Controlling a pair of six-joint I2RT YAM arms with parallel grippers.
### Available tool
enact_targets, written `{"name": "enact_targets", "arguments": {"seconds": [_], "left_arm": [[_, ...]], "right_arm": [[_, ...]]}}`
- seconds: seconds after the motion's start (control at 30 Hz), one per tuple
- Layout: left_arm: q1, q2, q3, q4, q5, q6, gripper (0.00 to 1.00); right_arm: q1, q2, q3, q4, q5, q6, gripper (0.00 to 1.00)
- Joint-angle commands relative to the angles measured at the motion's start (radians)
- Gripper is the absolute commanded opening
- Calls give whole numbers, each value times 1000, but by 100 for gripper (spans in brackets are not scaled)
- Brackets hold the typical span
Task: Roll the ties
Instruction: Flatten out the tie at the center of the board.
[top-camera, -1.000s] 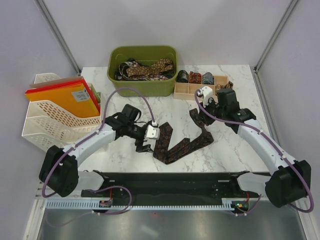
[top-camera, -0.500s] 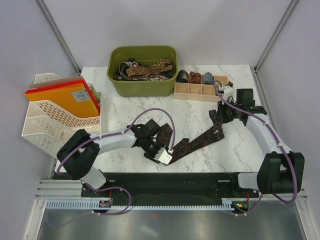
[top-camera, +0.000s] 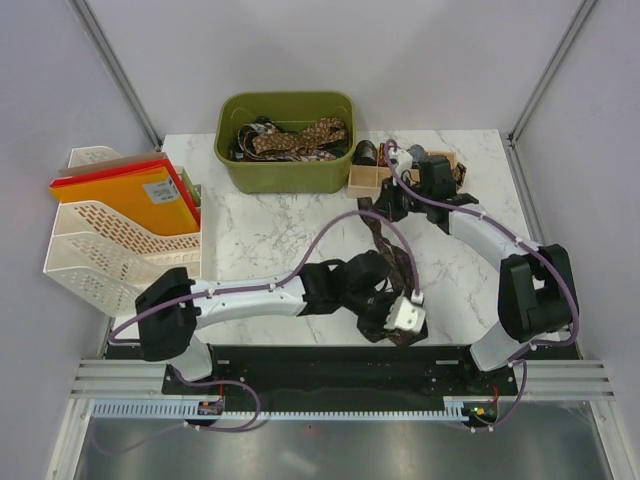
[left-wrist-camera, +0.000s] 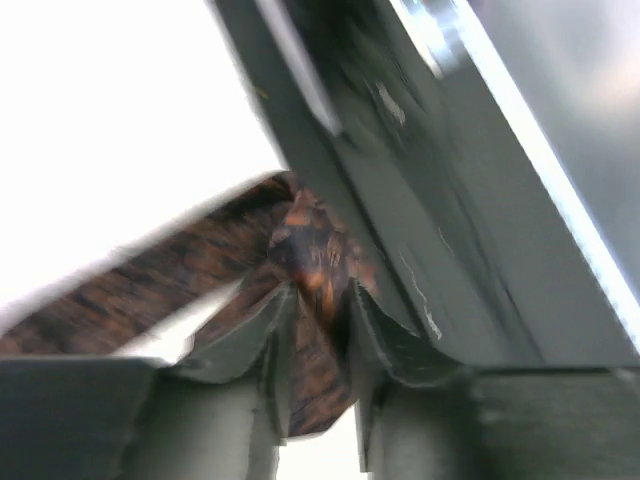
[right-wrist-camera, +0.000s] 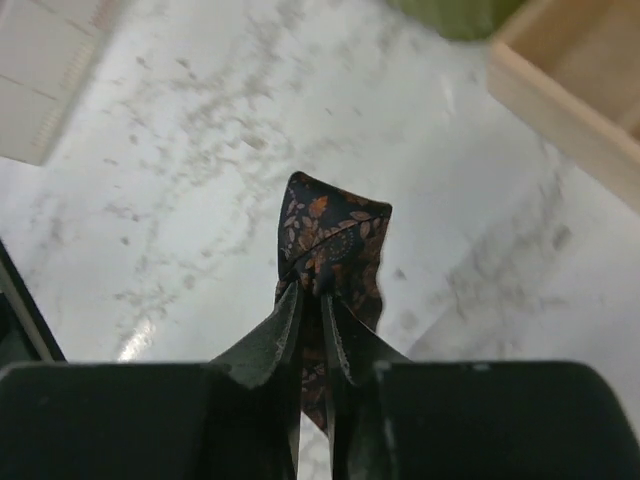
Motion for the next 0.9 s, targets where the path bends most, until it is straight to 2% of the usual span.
{"name": "enact_targets", "arguments": {"seconds": [0.0, 0.03, 0.1, 0.13, 0.23, 0.3, 0.33, 0.47, 0.53, 0.63, 0.87], "left_arm": [[59, -19, 52, 217, -84, -508, 58], [82, -45, 24, 234, -38, -539, 62], [158, -144, -54, 230, -27, -585, 67], [191, -173, -76, 208, -7, -590, 67], [367, -228, -105, 130, -40, -514, 68], [442, -190, -62, 32, -68, -474, 68], [515, -167, -45, 8, -93, -460, 67], [625, -23, 88, -156, -117, -421, 69], [640, 11, 85, -168, -104, -357, 78], [646, 38, 27, -140, -102, -204, 87], [697, 160, 67, -117, -56, 65, 89]], "right_arm": [[47, 20, 132, 191, -150, 154, 33], [48, 23, 150, 164, -156, 143, 46], [35, 11, 191, 20, -130, 44, 54], [25, -1, 193, -20, -106, 14, 61], [-58, -63, 176, -152, -81, -61, 68], [-107, -92, 191, -307, -3, -125, 69], [-118, -98, 199, -433, 22, -212, 67], [-126, -127, 175, -697, 141, -429, 65], [-126, -148, 138, -761, 166, -511, 66], [-120, -185, 58, -786, 212, -552, 74], [18, -133, -86, -743, 260, -552, 75]]}}
